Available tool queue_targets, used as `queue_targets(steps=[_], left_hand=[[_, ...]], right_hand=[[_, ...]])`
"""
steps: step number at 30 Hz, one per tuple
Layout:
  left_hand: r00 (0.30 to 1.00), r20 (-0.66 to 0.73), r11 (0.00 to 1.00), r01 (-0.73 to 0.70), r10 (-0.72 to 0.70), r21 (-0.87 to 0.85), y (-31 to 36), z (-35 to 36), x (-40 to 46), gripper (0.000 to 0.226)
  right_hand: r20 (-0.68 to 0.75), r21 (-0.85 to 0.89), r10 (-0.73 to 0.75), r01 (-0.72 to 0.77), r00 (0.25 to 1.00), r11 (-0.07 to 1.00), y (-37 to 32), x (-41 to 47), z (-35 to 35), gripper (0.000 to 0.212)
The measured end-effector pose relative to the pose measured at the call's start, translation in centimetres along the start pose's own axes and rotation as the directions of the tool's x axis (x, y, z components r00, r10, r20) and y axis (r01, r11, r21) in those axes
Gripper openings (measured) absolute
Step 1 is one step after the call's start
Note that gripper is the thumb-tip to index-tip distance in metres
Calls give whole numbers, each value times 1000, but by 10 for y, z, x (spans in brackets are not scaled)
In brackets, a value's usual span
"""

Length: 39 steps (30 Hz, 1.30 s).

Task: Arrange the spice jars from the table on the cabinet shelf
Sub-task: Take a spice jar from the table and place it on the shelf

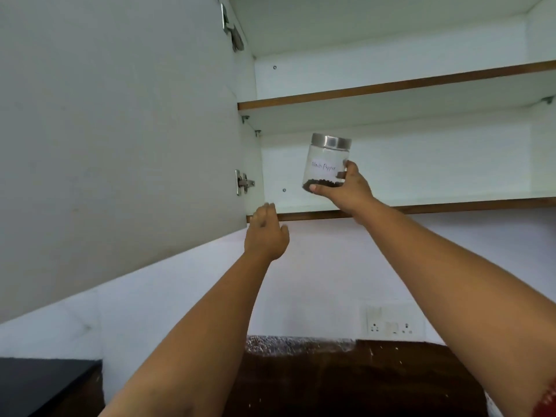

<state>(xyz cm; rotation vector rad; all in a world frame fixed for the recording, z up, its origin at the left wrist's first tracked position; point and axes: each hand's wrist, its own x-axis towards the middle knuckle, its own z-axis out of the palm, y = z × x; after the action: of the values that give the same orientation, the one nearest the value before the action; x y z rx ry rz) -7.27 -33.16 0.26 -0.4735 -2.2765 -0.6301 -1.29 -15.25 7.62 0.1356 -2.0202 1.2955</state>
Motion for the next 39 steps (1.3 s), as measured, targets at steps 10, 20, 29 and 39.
queue_targets(steps=[10, 20, 29, 39], left_hand=[[986, 113, 908, -160, 126, 388, -42, 25, 29, 70], [985, 103, 970, -157, 139, 187, -59, 25, 41, 69], [991, 29, 967, -136, 132, 217, -61, 38, 37, 86], [993, 10, 968, -114, 114, 223, -57, 41, 35, 85]], right_hand=[[134, -557, 244, -131, 960, 820, 15, 63, 56, 84], [232, -619, 313, -109, 921, 778, 22, 115, 136, 90], [387, -628, 277, 31, 880, 778, 33, 131, 166, 79], [421, -639, 262, 79, 868, 765, 33, 125, 164, 68]])
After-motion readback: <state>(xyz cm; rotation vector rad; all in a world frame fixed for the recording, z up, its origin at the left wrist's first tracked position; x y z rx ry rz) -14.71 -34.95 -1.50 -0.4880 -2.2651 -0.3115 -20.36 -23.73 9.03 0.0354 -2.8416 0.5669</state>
